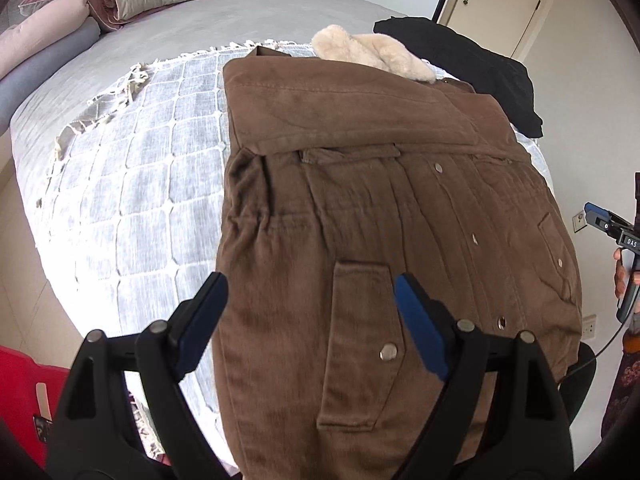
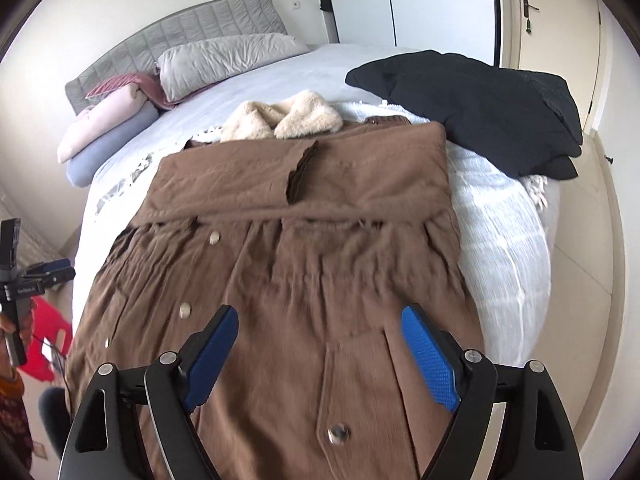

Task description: Fold large clothes

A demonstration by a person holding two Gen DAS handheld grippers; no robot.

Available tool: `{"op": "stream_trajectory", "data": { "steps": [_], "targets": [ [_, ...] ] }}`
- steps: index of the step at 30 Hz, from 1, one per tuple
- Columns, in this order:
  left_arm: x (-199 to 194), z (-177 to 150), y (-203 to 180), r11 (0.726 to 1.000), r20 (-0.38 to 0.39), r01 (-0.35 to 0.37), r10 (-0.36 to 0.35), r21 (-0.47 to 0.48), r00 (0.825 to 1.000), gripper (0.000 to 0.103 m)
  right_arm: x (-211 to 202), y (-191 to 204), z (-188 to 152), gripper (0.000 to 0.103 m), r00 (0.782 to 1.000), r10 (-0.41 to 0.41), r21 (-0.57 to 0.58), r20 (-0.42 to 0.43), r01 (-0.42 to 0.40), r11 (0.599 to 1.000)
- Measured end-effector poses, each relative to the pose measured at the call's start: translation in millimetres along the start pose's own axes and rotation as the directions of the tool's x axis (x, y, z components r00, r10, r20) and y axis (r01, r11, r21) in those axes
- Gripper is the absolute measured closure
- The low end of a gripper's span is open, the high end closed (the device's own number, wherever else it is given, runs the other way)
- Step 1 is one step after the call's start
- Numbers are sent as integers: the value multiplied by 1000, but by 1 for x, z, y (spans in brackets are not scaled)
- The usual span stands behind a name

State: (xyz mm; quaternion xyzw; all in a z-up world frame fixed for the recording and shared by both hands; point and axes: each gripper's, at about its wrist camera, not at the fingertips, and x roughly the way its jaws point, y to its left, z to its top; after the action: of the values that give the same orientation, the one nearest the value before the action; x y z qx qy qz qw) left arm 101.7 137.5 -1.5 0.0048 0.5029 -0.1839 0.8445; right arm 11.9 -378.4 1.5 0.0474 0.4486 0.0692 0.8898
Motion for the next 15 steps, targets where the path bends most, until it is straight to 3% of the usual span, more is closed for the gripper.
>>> {"op": "stream_trajectory", "data": {
  "steps": [6, 15],
  "targets": [
    [-10, -52, 23, 996, -65, 66, -69, -60, 995, 17, -23, -11, -49, 18, 999, 23, -14, -45, -24, 1000],
    [-2, -117, 58, 978, -155, 121, -148, -171, 977, 17, -16, -58, -118, 18, 987, 89, 126, -131, -73, 989]
  ]
}}
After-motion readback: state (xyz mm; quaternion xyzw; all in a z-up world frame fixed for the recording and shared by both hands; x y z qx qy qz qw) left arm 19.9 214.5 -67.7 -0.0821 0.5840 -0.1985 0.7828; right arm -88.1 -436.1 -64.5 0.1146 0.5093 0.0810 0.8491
